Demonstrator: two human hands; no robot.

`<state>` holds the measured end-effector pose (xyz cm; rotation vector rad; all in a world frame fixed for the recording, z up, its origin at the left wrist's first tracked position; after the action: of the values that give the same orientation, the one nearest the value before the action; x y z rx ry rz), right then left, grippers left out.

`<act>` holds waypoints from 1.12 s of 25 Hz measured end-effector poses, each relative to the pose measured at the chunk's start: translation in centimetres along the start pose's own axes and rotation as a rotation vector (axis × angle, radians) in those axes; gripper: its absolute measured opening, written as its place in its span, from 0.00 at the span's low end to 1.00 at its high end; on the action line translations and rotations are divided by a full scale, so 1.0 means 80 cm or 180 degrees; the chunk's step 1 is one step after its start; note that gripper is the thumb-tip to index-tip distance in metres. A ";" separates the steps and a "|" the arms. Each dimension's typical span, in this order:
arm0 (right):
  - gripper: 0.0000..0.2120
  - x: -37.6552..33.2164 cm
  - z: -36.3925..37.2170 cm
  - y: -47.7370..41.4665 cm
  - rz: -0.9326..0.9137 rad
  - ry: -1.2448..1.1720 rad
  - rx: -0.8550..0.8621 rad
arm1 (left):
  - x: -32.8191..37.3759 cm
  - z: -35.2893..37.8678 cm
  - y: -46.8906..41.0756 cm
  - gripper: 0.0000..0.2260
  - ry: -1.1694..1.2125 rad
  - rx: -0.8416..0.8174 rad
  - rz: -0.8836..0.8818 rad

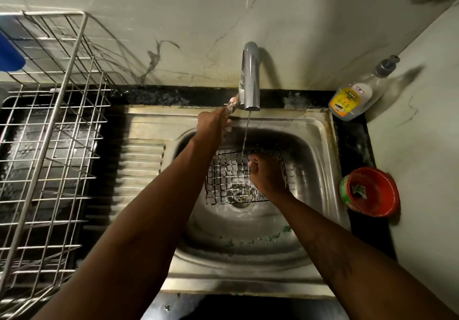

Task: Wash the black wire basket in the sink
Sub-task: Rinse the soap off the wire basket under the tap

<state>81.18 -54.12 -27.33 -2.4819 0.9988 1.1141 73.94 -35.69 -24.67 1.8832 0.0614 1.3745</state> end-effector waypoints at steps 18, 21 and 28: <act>0.08 0.026 0.061 -0.061 0.0427 0.0700 -0.1046 | -0.104 0.046 -0.018 0.17 -0.4442 -0.0578 0.1576; 0.09 0.020 0.074 -0.063 0.0423 0.0554 -0.1185 | -0.103 0.045 -0.023 0.16 -0.4227 -0.0582 0.1539; 0.16 0.041 0.069 -0.067 0.0229 0.0846 -0.1527 | -0.107 0.039 -0.026 0.14 -0.4275 -0.0708 0.1689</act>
<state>83.25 -49.23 -33.76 -3.0636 0.9867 1.1811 73.78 -39.95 -32.98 2.3144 -1.2464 0.1255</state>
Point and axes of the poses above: each hand's wrist, its own y-axis away from the middle knuckle, its own z-axis out of the palm, x = y × z, the point moved 10 cm from there along -y, towards the middle knuckle, and after that the axes turned 9 degrees about -y, right-handed, at the moved point
